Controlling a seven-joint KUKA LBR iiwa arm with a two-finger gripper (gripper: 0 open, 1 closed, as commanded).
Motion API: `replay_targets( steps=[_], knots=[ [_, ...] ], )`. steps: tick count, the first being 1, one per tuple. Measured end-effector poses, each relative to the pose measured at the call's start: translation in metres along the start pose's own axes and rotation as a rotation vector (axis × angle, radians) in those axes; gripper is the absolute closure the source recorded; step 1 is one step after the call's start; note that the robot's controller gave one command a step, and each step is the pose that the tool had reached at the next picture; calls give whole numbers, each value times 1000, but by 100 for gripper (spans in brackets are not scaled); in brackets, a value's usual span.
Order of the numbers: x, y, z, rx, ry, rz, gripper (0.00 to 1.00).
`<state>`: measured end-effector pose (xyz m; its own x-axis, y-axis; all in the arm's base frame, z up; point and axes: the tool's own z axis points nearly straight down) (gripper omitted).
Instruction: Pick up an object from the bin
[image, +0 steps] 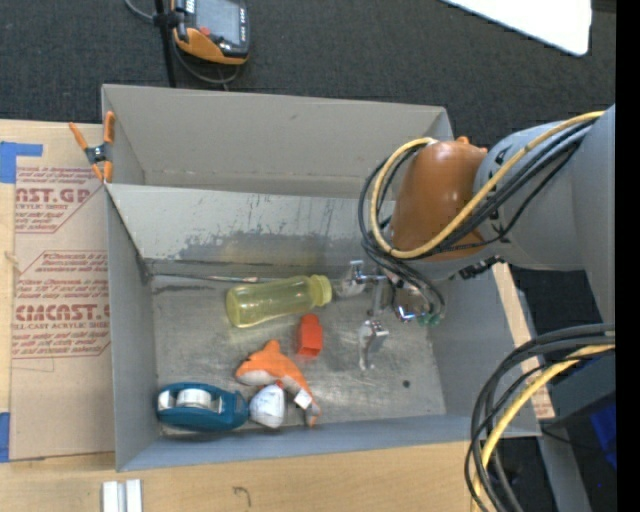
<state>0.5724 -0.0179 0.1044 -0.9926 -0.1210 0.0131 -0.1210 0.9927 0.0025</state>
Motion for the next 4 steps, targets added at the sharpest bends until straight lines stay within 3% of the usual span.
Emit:
replay_targets(
  steps=[1, 2, 3, 4],
  knots=[
    [8, 26, -35, 4, -15, -169, 0],
    [-9, 46, -13, 4, -22, -161, 0],
    [-9, 50, -8, 1, -10, -99, 0],
    [-12, 78, 26, 11, -13, -794, 100]
  ],
)
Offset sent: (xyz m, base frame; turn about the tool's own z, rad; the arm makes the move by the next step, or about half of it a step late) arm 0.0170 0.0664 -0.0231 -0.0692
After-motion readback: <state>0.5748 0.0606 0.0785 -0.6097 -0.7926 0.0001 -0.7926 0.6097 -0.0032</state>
